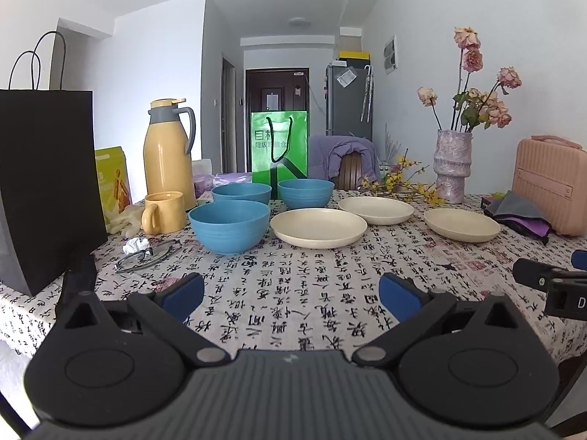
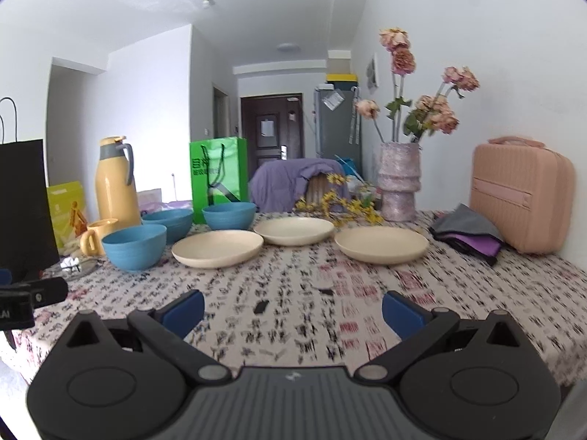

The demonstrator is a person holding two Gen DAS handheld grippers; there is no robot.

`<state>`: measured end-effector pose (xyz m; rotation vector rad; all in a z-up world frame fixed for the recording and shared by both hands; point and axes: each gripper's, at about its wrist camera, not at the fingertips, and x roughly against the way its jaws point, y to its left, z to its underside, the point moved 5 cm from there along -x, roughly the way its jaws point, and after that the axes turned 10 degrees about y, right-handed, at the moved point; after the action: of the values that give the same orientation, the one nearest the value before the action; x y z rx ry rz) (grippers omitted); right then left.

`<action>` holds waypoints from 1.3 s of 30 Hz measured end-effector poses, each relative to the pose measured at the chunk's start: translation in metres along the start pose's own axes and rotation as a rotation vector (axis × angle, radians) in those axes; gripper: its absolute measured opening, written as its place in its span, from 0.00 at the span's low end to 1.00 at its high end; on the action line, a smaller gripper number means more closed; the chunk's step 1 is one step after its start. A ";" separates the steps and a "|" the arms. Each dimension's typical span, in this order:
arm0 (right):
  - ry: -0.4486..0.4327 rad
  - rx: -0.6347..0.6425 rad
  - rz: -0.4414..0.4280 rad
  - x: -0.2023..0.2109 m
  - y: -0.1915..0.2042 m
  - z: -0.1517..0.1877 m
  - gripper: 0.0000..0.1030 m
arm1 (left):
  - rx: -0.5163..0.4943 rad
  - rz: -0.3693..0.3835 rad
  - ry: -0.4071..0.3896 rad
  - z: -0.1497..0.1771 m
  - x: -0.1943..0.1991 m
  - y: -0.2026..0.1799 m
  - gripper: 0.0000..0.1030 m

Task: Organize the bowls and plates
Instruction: 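Move the left tool to the cream plate beside the blue bowl and grip its rim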

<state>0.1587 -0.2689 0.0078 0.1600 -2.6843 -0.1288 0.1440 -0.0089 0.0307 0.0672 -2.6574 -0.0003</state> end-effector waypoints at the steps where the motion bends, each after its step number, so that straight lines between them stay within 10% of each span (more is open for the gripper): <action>1: -0.002 -0.001 -0.008 -0.004 0.000 -0.004 1.00 | 0.007 -0.006 -0.002 -0.004 -0.004 0.001 1.00; 9: 0.031 -0.025 -0.037 -0.061 -0.011 -0.042 1.00 | 0.017 0.042 -0.031 -0.040 -0.053 -0.002 1.00; 21: 0.130 -0.081 -0.121 -0.206 -0.035 -0.099 1.00 | 0.032 0.140 0.136 -0.089 -0.189 -0.016 1.00; 28: 0.308 -0.047 -0.238 -0.321 -0.008 -0.119 0.99 | 0.023 -0.037 0.218 -0.101 -0.267 -0.029 1.00; 35: 0.391 0.004 -0.238 -0.388 0.016 -0.117 0.46 | 0.090 -0.047 0.315 -0.093 -0.318 -0.026 0.77; 39: 0.418 0.003 -0.264 -0.410 0.022 -0.113 0.33 | 0.140 -0.068 0.339 -0.091 -0.333 -0.020 0.66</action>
<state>0.5728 -0.1998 -0.0640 0.4860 -2.2371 -0.1532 0.4814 -0.0117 -0.0438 0.1863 -2.3120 0.1609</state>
